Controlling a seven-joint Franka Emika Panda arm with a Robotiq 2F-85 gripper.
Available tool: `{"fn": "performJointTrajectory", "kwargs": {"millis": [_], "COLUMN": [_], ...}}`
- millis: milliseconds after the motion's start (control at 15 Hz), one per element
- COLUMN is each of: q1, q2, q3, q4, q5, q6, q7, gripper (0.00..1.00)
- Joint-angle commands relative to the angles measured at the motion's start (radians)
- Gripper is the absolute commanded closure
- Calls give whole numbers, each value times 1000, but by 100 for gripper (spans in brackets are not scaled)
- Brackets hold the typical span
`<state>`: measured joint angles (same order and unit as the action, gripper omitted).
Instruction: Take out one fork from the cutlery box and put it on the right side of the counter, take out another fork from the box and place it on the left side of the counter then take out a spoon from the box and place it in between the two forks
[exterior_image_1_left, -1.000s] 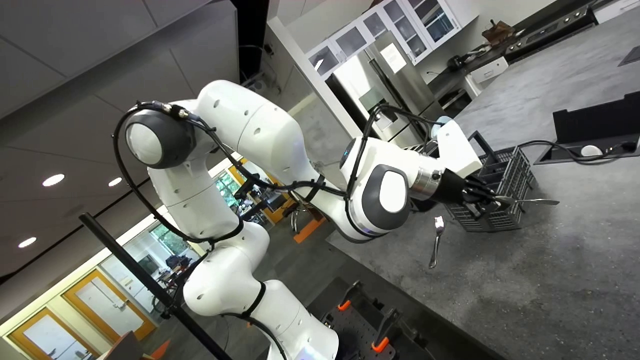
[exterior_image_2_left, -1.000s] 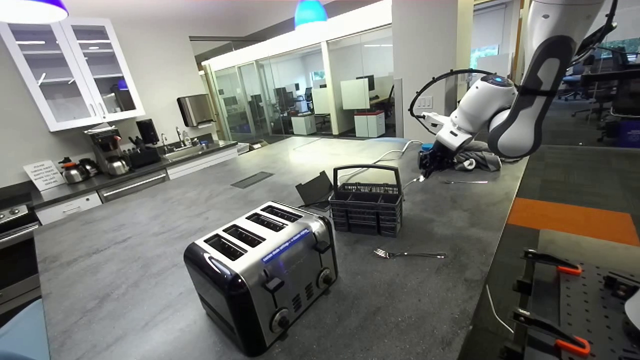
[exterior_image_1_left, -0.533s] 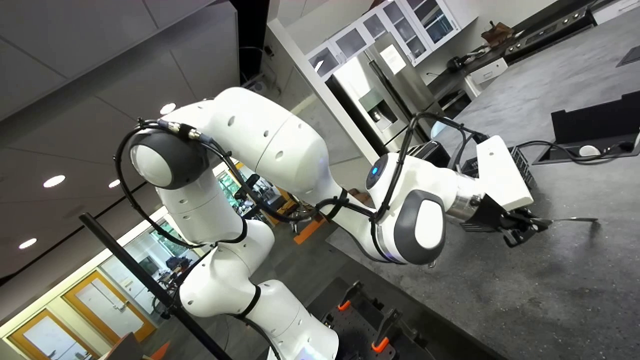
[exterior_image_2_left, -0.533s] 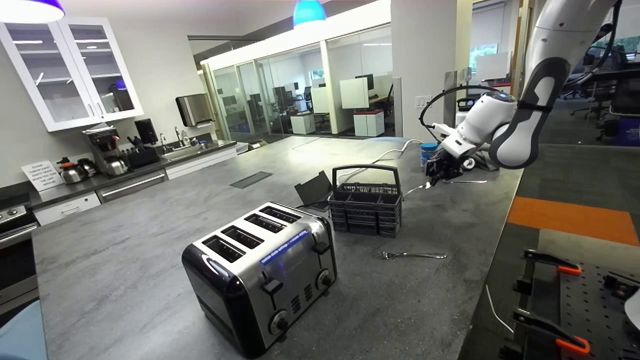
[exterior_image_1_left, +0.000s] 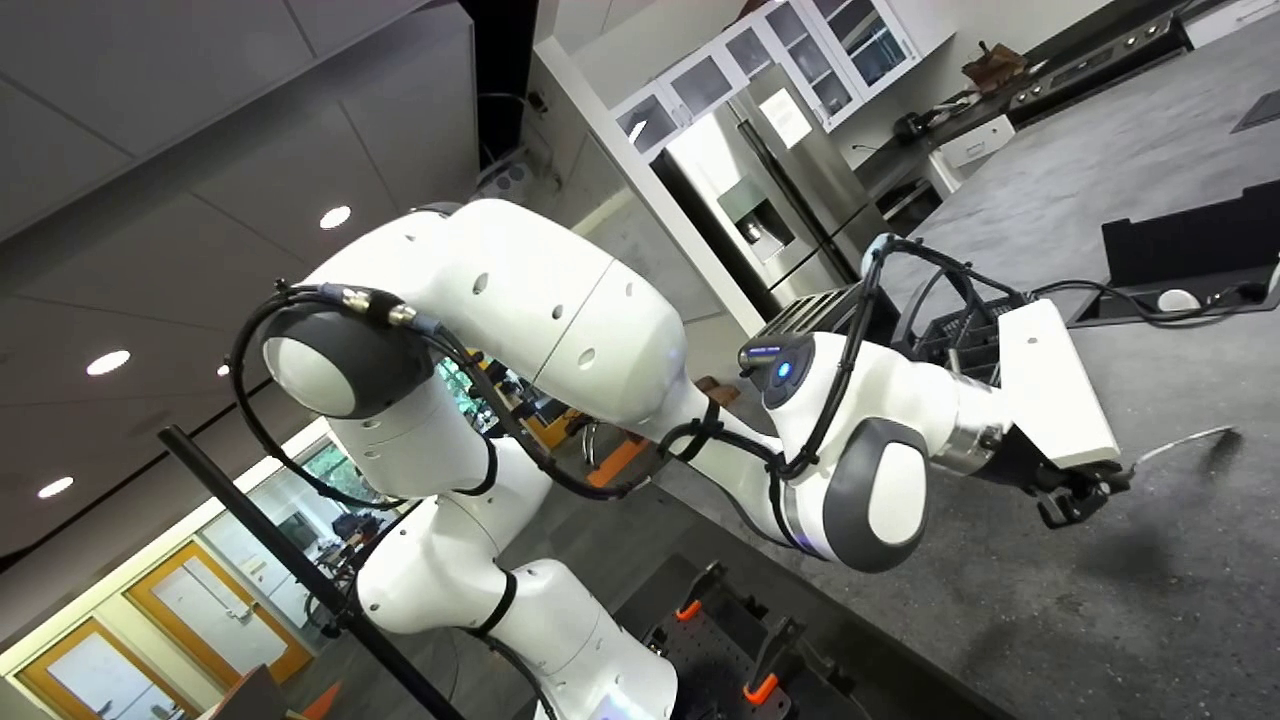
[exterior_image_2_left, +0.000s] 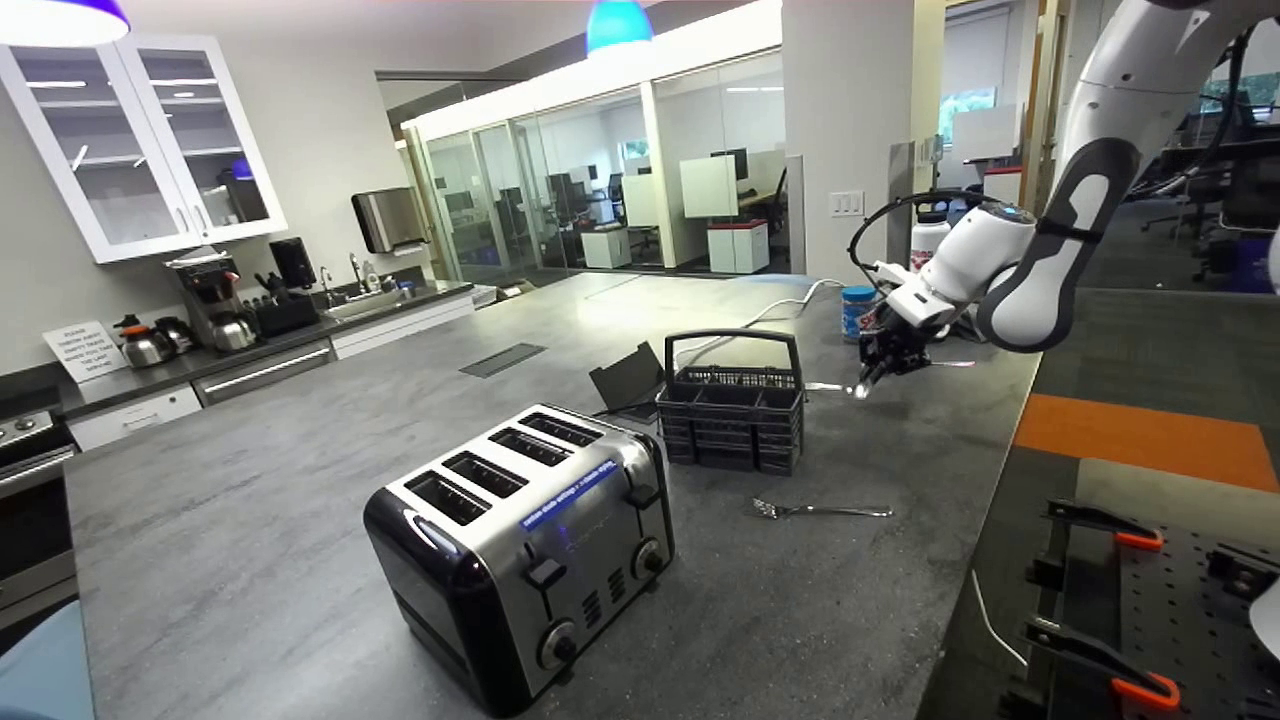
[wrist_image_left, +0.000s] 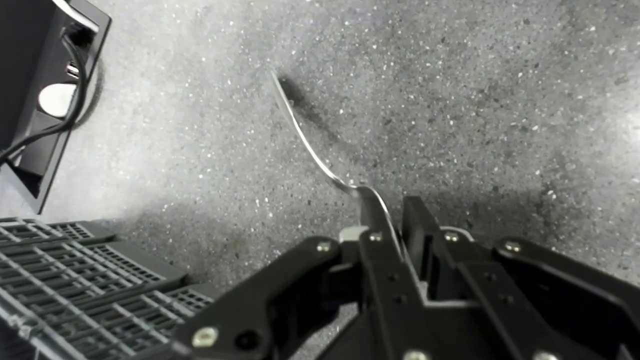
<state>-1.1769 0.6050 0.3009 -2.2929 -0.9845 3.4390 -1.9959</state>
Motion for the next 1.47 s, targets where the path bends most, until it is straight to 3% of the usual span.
{"fn": "performJointTrajectory", "kwargs": {"millis": [0,200,467,600,867,933,1133,1400], "q1": [-70,-174,-364,-472,-689,-685,-718,-695], "q2": [56,70,29,20,13,-54,-144,-272], "q3": [68,190,449,602,930,954,1029,1017], "q4": [26,-1,-46,-48,-6,-1,63,116], "q5": [-36,-58,-7,48,219,349,506,646], "q6": [-66,-152,-319,-422,-754,-797,-944,-1035], "q7": [15,13,-42,-77,-237,-332,-457,-594], "gripper": [53,28,0,0,0,0,0,0]}}
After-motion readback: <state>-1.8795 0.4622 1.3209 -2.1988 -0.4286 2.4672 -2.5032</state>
